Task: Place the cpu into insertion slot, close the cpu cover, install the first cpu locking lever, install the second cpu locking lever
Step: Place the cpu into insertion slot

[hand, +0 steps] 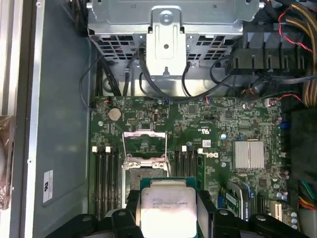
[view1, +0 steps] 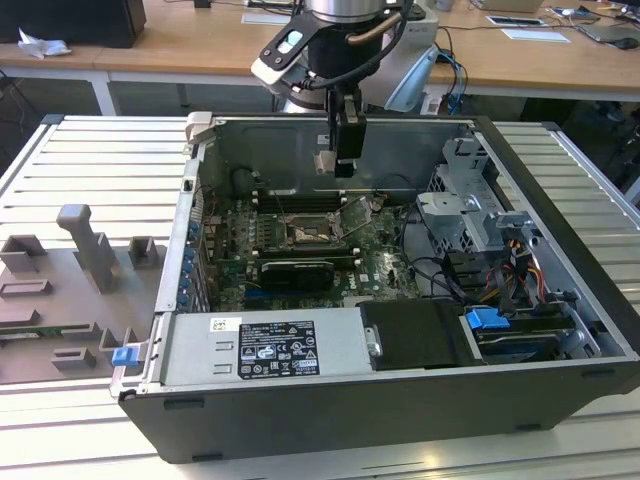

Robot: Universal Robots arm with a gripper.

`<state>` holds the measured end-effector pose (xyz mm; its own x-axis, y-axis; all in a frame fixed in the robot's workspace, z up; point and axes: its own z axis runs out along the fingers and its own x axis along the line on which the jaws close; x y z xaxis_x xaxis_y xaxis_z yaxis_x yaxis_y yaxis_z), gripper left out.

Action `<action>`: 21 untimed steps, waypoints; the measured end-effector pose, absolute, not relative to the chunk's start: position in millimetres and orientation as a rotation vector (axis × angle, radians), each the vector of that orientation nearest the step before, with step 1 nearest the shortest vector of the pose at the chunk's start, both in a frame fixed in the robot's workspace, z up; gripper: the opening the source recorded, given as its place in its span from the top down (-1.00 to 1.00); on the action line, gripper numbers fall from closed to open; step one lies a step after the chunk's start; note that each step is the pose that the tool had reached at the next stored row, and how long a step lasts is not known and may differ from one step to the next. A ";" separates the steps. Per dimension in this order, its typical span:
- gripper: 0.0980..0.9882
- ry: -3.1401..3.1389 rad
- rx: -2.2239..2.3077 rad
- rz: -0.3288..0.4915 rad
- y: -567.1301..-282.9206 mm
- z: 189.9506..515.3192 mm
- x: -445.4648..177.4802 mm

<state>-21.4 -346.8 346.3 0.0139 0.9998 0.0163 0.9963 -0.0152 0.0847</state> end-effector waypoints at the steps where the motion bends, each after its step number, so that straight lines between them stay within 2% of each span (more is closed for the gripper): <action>1: 0.01 2.155 2.215 0.110 -346.8 345.9 -21.4; 21: 0.01 1.955 2.386 0.103 -346.8 340.2 -21.4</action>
